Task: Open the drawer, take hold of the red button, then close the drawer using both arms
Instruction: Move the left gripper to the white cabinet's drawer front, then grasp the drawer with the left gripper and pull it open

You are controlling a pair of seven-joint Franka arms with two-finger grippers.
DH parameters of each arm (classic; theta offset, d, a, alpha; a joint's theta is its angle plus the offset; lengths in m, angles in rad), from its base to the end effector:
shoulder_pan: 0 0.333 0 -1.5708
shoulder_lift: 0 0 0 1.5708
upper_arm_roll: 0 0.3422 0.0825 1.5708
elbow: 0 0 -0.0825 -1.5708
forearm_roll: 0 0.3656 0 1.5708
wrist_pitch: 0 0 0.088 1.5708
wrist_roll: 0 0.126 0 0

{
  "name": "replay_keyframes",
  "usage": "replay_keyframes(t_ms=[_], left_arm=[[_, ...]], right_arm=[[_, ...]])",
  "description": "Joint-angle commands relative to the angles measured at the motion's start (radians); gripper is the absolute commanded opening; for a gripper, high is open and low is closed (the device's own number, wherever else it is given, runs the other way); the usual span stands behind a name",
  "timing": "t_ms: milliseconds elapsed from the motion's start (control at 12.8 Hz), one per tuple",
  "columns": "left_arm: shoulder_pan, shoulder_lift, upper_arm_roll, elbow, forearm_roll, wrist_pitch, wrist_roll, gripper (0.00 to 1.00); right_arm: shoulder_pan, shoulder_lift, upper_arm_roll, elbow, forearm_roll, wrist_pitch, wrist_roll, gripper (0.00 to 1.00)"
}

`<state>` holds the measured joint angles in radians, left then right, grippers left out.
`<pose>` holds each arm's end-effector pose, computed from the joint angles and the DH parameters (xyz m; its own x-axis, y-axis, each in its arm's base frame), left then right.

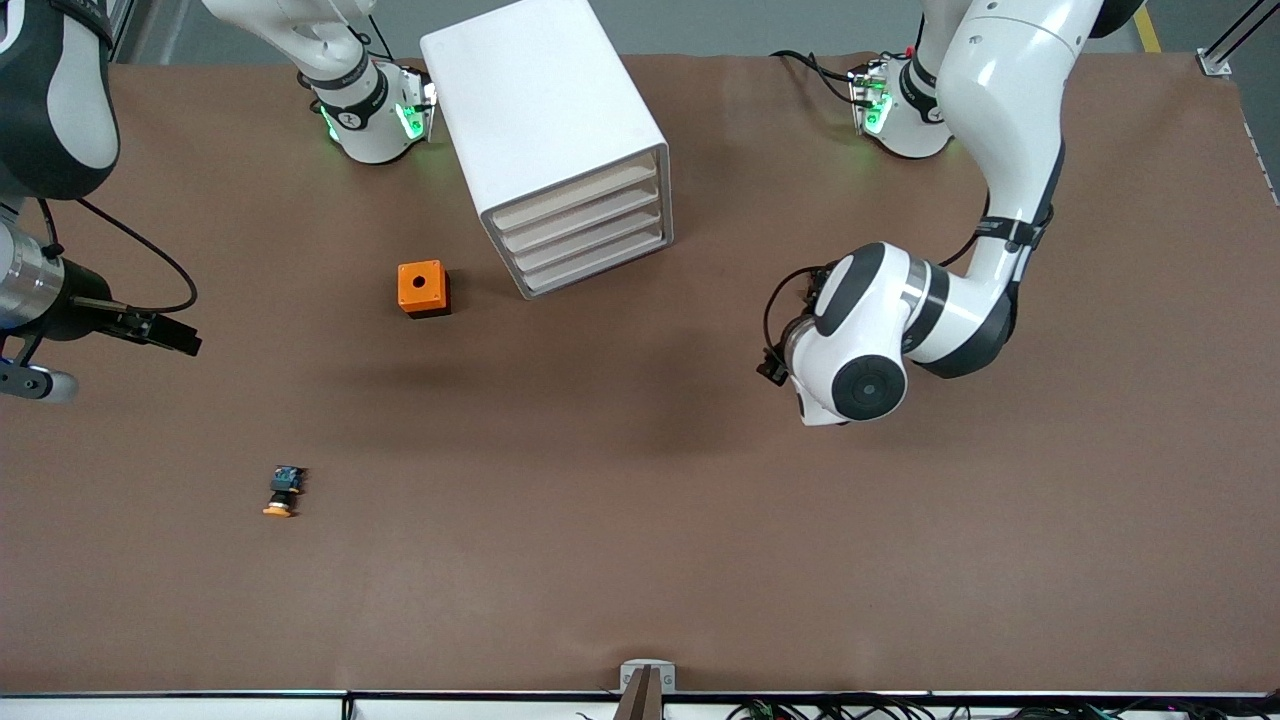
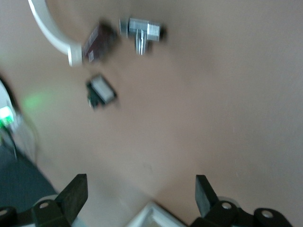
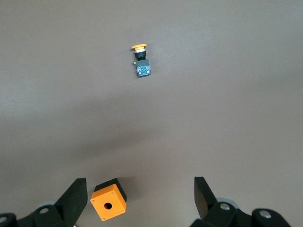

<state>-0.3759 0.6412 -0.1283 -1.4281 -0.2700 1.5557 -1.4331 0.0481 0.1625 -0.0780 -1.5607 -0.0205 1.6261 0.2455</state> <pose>0.5590 -0.3305 0.3118 0.4229 0.8265 -0.3716 0.7045 -0.5578 -0.4388 0.5857 -0.0167 0.5498 0.9588 -0.2708 -0.0856 -0.2668 -0.9622 0.0553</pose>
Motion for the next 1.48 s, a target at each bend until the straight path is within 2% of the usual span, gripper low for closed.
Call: replay_keyframes(t_ms=[0,156,467,778,856,1012,1089,1245,1401], left_arm=[[-0.001,0.064,0.006,0.086,-0.163,-0.089,-0.186,1.00],[-0.032,0.075,0.006,0.091,-0.271,-0.108,-0.375,1.00],[-0.058,0.129,0.004,0.110,-0.460,-0.114,-0.602,1.00],[-0.083,0.193,0.004,0.123,-0.603,-0.112,-0.716,0.99],[-0.095,0.207,0.004,0.123,-0.627,-0.114,-0.727,0.97],[-0.101,0.229,0.004,0.121,-0.684,-0.114,-0.757,0.76],[-0.103,0.236,0.003,0.121,-0.704,-0.114,-0.759,0.70],[-0.120,0.262,0.003,0.118,-0.741,-0.146,-0.762,0.61],[-0.127,0.279,0.003,0.114,-0.746,-0.158,-0.785,0.55]], right_arm=[[0.004,-0.008,-0.002,-0.001,0.017,-0.017,0.038,1.00],[0.004,-0.009,-0.002,-0.009,0.017,-0.014,0.038,1.00],[0.035,-0.012,-0.002,-0.009,0.017,-0.014,0.113,1.00],[0.073,-0.014,-0.002,-0.010,0.017,-0.017,0.205,1.00],[0.084,-0.014,-0.002,-0.010,0.017,-0.020,0.230,1.00],[0.091,-0.014,-0.002,-0.010,0.017,-0.023,0.244,1.00],[0.091,-0.014,-0.002,-0.010,0.017,-0.025,0.244,1.00],[0.091,-0.023,-0.002,-0.027,0.017,-0.023,0.244,1.00],[0.091,-0.026,-0.002,-0.039,0.017,-0.022,0.265,1.00]])
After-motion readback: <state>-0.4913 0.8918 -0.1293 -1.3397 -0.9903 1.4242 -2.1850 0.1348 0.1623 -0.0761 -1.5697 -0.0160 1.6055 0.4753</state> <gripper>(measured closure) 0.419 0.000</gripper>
